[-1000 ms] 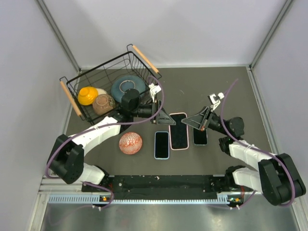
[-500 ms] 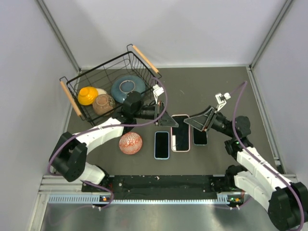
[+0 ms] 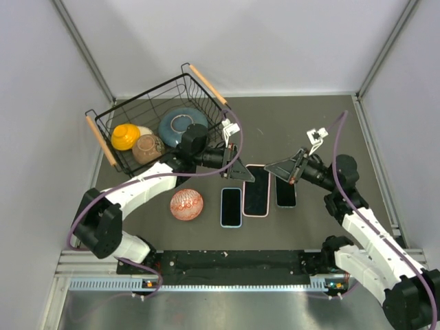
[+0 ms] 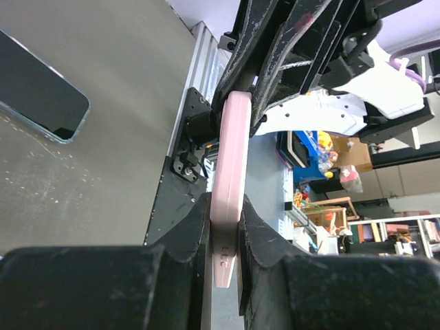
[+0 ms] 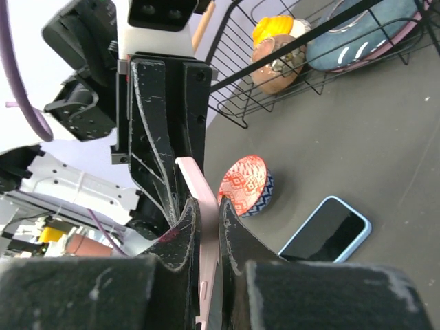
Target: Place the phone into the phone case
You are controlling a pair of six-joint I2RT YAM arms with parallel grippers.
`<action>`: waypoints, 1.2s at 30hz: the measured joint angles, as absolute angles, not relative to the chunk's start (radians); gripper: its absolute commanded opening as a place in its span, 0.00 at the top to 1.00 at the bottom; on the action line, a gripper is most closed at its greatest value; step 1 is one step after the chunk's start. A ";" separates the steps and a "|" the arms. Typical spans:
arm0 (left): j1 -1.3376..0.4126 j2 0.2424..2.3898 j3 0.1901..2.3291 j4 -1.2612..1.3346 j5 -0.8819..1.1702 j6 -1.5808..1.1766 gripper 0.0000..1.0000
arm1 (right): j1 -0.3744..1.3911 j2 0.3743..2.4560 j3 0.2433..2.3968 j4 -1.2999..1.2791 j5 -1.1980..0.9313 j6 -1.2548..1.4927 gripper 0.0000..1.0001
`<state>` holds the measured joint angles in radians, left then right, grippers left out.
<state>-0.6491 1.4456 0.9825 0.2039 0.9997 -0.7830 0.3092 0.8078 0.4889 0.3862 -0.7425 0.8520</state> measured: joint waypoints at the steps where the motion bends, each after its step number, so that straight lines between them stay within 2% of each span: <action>1: -0.649 1.448 0.998 0.174 0.991 -0.767 1.00 | 0.309 0.808 0.502 0.358 -0.737 0.830 1.00; 5: -0.650 1.457 1.045 0.094 0.962 -0.722 1.00 | 0.309 0.808 0.565 0.236 -0.715 0.746 1.00; 7: -0.651 1.464 1.053 0.081 0.953 -0.711 1.00 | 0.310 0.808 0.580 0.196 -0.703 0.717 0.94; 8: -0.652 1.468 1.054 0.076 0.951 -0.710 1.00 | 0.311 0.807 0.585 0.171 -0.696 0.706 0.84; 10: -0.653 1.477 1.054 0.070 0.952 -0.712 1.00 | 0.316 0.803 0.589 0.128 -0.679 0.690 0.72; 11: -0.655 1.483 1.054 0.068 0.949 -0.713 1.00 | 0.319 0.798 0.589 0.109 -0.668 0.683 0.56; 14: -0.660 1.486 1.053 0.046 0.920 -0.722 1.00 | 0.319 0.770 0.589 0.067 -0.649 0.675 0.33; 17: -0.656 1.486 1.053 0.037 0.902 -0.735 1.00 | 0.319 0.726 0.583 0.070 -0.649 0.676 0.28; 20: -0.652 1.486 1.053 0.039 0.898 -0.750 1.00 | 0.319 0.701 0.538 0.105 -0.660 0.685 0.27; 25: -0.652 1.486 1.050 0.084 0.907 -0.794 1.00 | 0.320 0.745 0.421 0.208 -0.712 0.742 0.30; 28: -0.652 1.486 1.044 0.107 0.910 -0.809 1.00 | 0.320 0.790 0.375 0.278 -0.745 0.787 0.45; 29: -0.651 1.486 1.042 0.106 0.908 -0.810 1.00 | 0.321 0.798 0.368 0.310 -0.756 0.803 0.60; 31: -0.651 1.486 1.037 0.111 0.908 -0.818 1.00 | 0.321 0.807 0.358 0.372 -0.772 0.826 0.80; 32: -0.651 1.486 1.037 0.115 0.901 -0.818 1.00 | 0.321 0.807 0.348 0.412 -0.783 0.852 0.93; 34: -0.649 1.487 1.033 0.121 0.899 -0.816 1.00 | 0.321 0.806 0.326 0.488 -0.792 0.896 1.00; 36: -0.645 1.487 1.029 0.136 0.913 -0.812 0.91 | 0.319 0.805 0.302 0.542 -0.793 0.938 1.00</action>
